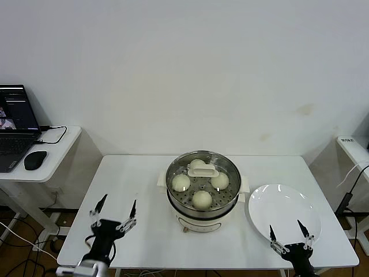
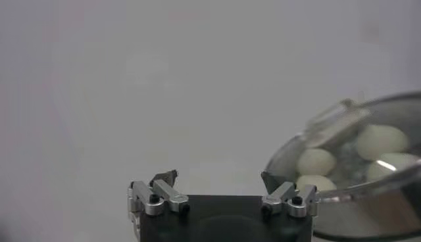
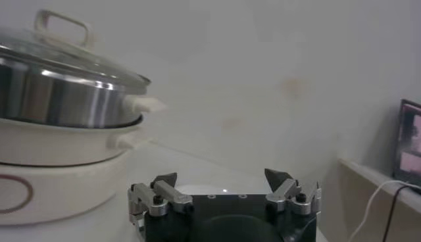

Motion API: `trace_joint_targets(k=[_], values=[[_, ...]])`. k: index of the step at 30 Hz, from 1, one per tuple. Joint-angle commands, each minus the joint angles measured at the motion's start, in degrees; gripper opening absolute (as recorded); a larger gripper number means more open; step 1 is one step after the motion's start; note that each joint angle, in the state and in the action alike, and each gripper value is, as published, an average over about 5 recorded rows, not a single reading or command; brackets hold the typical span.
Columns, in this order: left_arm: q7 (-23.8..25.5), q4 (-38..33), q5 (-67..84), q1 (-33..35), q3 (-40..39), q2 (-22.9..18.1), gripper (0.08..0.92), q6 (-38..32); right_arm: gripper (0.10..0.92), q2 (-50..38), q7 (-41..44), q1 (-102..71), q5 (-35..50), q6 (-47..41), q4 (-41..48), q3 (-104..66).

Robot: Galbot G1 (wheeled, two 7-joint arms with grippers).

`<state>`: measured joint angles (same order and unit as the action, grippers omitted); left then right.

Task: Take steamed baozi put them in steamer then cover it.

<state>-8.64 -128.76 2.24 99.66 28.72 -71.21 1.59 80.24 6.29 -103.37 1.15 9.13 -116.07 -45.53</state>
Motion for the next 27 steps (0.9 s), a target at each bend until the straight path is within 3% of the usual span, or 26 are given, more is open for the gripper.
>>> trace_joint_targets(k=[1, 27], values=[[-1.0, 3.6, 14.0, 10.8, 4.6, -2.8, 0.823, -9.3, 0.823, -4.9, 0.9, -4.5, 7.1, -0.8, -1.9, 0.6], [5.7, 8.2, 8.1, 13.0, 4.9, -3.8, 0.823, -10.3, 0.823, -4.1, 1.1, -7.7, 8.8, -2.9, -3.5, 2.1]])
